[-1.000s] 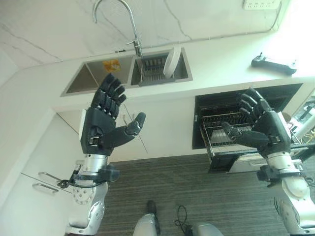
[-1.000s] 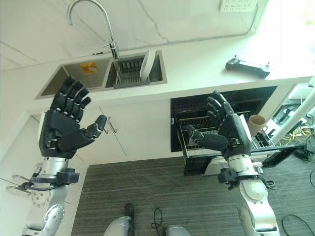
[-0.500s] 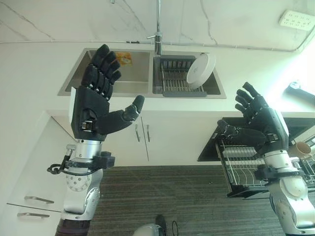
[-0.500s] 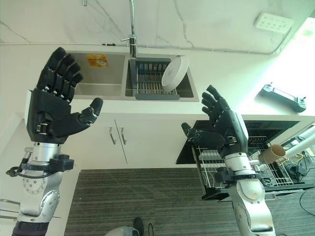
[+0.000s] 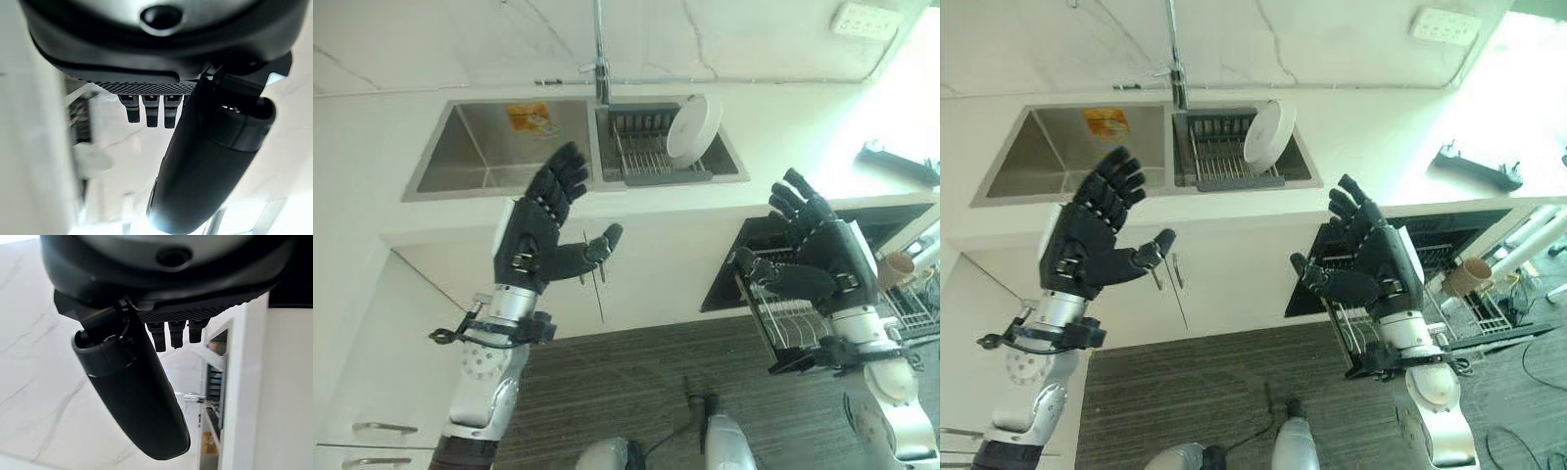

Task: Place the dishes in the dishwasher.

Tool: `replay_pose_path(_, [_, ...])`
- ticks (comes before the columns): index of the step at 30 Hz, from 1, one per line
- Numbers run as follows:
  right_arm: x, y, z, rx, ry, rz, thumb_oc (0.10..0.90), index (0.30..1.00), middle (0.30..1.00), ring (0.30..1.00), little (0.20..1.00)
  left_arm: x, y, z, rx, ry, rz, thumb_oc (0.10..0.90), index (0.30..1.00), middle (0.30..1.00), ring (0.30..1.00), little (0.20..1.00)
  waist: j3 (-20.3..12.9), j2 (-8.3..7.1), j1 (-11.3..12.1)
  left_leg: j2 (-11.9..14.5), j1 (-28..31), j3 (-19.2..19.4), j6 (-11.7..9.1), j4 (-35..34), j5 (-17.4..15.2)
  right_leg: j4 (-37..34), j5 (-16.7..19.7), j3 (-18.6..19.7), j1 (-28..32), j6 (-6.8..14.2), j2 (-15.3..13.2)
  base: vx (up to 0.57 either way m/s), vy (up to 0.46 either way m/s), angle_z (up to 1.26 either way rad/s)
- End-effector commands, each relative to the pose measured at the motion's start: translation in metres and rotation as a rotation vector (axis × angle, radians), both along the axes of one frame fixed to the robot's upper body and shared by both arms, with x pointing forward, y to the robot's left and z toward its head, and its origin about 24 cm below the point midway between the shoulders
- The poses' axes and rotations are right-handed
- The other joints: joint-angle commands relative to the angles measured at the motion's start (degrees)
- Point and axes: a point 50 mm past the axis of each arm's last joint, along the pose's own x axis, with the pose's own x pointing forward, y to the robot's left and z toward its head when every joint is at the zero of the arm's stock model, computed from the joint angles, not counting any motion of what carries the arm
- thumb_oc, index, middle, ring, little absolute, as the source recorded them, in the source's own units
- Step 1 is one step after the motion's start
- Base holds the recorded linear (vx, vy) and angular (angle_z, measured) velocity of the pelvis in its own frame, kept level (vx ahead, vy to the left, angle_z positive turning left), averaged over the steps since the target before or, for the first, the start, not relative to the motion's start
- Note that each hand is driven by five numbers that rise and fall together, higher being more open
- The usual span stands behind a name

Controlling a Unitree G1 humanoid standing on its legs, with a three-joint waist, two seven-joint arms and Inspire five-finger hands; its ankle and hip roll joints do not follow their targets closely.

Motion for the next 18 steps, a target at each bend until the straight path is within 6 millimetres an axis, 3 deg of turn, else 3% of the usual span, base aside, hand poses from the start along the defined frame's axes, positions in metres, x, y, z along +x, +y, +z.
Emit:
replay_pose_path(1, [0.004, -0.004, 0.054, 0.084, -0.286, 0.017, 0.8, 0.9, 0.9, 0.9, 0.9, -0.018, -0.005, 0.063, -0.032, -0.316, -0.085, 0.8, 0.9, 0.9, 0.9, 0.9, -4.1, -1.41, 0.3, 3.9, 6.2, 0.9, -6.4, -7.7, -0.9, -0.7, 4.1, -3.9, 2.7, -0.5, 3.2, 0.24, -0.391, 0.52])
replay_pose_path(10, [0.008, 0.005, 0.055, 0.096, -0.257, 0.071, 0.8, 0.9, 0.9, 0.9, 0.9, -0.026, 0.004, 0.062, -0.116, -0.327, -0.095, 0.8, 0.9, 0.9, 0.9, 0.9, -7.2, -0.11, -0.7, 11.3, 10.1, 5.6, -10.6, -7.7, 0.8, -0.7, 0.4, -4.7, 4.2, -3.1, 5.9, 0.18, -0.302, 0.27])
replay_pose_path(11, [0.006, 0.004, 0.057, 0.07, -0.258, 0.081, 0.8, 0.9, 0.9, 0.9, 0.9, -0.032, 0.003, 0.066, -0.117, -0.376, -0.114, 0.8, 0.9, 0.9, 0.9, 0.9, -7.4, 0.02, -0.7, 12.2, 11.7, 7.4, -11.8, -7.7, 6.4, -0.7, -0.4, -5.2, 4.6, -4.4, 6.4, 0.14, -0.247, 0.11])
replay_pose_path(12, [0.006, 0.003, 0.059, 0.053, -0.26, 0.083, 0.8, 0.9, 0.9, 0.9, 0.9, -0.033, 0.001, 0.068, -0.13, -0.392, -0.121, 0.8, 0.9, 0.9, 0.9, 0.9, -7.1, -0.16, -0.5, 12.1, 11.6, 8.2, -12.3, -7.7, 9.7, -0.7, -1.1, -5.4, 5.5, -5.3, 6.6, 0.11, -0.199, 0.17])
replay_pose_path(16, [0.009, 0.001, 0.064, 0.07, -0.29, 0.062, 0.8, 0.9, 0.9, 0.9, 0.9, -0.03, -0.004, 0.066, -0.143, -0.391, -0.133, 0.8, 0.9, 0.9, 0.9, 0.9, -6.1, 0.65, -0.5, 12.2, 5.3, 8.5, -11.9, -7.7, 6.1, -0.7, -1.9, -6.4, 6.8, -4.4, 6.7, -0.02, 0.094, 0.3])
replay_pose_path(18, [0.01, -0.002, 0.066, 0.101, -0.306, 0.046, 0.8, 0.9, 0.9, 0.9, 0.9, -0.03, -0.006, 0.065, -0.142, -0.405, -0.124, 0.8, 0.9, 0.9, 0.9, 0.9, -5.5, 1.01, 0.1, 12.4, 1.3, 6.3, -12.4, -7.7, 7.0, -0.7, -2.9, -6.3, 7.4, -4.1, 6.3, 0.02, 0.31, 0.35])
